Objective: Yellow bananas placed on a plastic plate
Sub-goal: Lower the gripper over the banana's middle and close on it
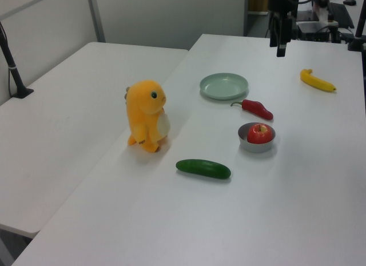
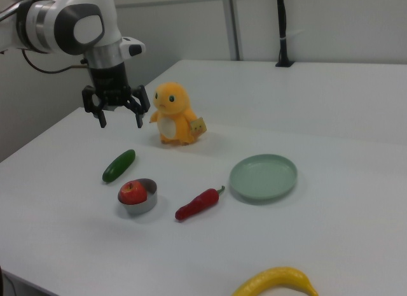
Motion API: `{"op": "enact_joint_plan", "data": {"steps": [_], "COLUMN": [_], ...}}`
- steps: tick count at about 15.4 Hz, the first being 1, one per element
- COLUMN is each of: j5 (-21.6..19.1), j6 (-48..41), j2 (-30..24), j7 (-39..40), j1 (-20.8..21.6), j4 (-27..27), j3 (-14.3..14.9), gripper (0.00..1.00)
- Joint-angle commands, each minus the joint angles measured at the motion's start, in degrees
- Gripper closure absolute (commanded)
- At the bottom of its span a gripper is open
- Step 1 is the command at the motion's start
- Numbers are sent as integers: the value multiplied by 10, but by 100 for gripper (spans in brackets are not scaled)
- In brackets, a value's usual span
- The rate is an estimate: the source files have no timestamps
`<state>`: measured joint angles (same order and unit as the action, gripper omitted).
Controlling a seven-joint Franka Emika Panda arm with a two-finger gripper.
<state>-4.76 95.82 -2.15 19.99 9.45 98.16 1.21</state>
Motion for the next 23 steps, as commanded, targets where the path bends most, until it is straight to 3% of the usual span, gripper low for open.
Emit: {"op": "enact_joint_plan", "data": {"steps": [1, 4, 13, 16, 23], "j5": [24, 25, 28, 28, 30], "j6": [-28, -24, 52, 95, 142], "j2": [-15, -15, 40, 64, 144], "j7": [22, 19, 19, 18, 19], "j1": [-29, -68, -118, -134, -177], "j4": [12, 8, 41, 80, 100], "j3": [-2, 17, 136, 143, 158], "gripper": [0, 0, 0, 0, 0]}}
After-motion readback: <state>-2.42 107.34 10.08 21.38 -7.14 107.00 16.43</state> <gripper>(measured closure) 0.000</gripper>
